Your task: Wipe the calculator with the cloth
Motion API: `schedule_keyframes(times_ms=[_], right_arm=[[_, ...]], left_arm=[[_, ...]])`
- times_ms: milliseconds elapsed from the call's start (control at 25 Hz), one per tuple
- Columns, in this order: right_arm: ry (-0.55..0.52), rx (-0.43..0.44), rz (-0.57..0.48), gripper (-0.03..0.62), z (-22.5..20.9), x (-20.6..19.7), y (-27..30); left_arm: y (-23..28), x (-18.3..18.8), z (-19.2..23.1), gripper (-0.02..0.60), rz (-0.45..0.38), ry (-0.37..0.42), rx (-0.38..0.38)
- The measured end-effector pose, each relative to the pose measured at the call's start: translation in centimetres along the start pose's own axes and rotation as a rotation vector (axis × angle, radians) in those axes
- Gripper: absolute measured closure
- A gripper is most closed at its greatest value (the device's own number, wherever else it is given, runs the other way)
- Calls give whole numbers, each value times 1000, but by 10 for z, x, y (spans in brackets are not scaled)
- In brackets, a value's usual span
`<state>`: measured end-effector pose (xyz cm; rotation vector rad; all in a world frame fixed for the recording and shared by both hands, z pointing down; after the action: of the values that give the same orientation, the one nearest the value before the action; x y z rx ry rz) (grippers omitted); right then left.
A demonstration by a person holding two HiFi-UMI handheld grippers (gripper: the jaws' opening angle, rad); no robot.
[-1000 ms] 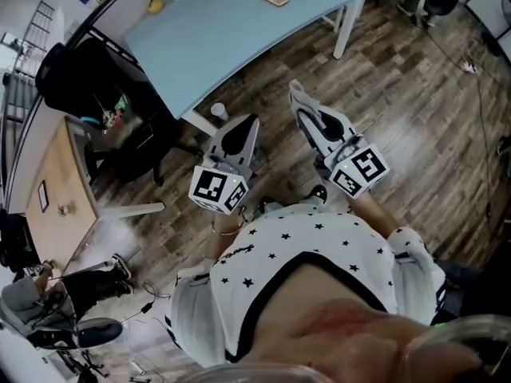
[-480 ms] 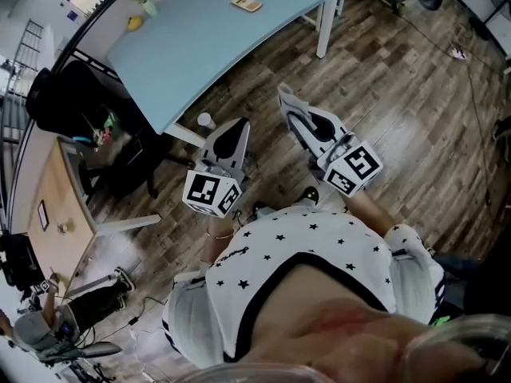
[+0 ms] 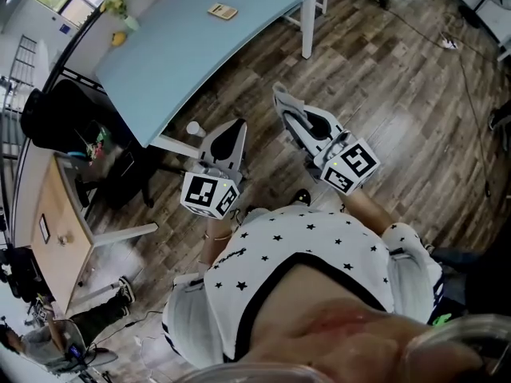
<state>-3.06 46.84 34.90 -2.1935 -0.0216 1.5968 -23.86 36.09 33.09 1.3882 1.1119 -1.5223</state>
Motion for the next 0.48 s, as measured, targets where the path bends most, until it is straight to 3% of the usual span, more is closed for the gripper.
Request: schedule_keyframes(times_ms=[480], right_arm=[[-9, -31, -22, 551, -21, 13, -21]], left_arm=[[23, -2, -19, 549, 7, 18, -25]])
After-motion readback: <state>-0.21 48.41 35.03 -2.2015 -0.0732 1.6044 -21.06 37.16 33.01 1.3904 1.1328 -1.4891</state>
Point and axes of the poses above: the fingertips, and each gripper's own axes: y forward along the fingers, z to its left, x out of its top, the point moved 10 cm from there along -y, backward along the fingers, and after that the axes turned 10 degrees about -z, right-handed, at the moved point
